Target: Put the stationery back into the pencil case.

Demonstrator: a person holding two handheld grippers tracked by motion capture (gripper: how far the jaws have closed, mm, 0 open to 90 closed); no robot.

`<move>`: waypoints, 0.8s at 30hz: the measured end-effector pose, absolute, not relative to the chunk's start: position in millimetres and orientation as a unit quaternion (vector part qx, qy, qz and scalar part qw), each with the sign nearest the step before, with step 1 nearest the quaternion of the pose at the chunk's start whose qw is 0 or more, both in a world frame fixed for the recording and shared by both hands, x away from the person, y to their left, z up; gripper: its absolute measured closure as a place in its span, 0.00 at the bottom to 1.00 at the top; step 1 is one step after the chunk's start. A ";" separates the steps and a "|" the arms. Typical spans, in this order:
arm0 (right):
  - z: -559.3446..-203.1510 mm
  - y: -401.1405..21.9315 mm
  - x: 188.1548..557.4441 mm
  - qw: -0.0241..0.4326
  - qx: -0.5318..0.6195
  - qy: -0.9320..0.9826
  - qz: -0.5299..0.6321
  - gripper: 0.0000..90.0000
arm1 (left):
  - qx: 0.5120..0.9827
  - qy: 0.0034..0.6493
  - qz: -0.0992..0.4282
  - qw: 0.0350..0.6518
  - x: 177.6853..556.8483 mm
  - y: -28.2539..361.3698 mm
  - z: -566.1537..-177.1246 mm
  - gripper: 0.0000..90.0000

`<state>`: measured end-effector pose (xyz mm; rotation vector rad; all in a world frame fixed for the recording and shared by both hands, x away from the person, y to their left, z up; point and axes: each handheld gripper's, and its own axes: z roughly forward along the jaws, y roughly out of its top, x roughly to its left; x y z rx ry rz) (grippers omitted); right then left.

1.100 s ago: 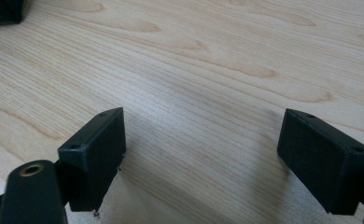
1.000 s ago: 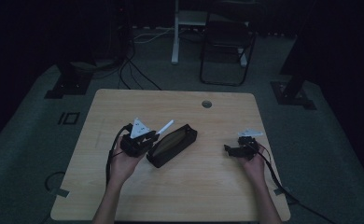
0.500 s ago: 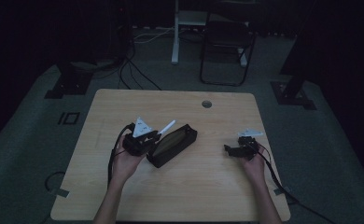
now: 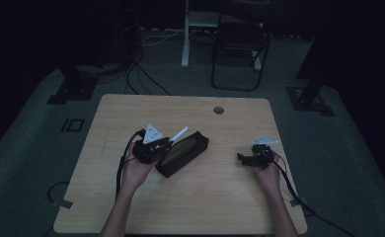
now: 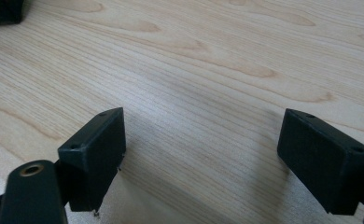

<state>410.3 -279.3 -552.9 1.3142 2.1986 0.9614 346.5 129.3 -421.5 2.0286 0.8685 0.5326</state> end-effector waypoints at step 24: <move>-552.9 -279.2 410.3 0.201 0.471 0.787 0.344 0.17 | 0.813 0.340 0.207 0.424 353.1 119.2 -427.0 0.87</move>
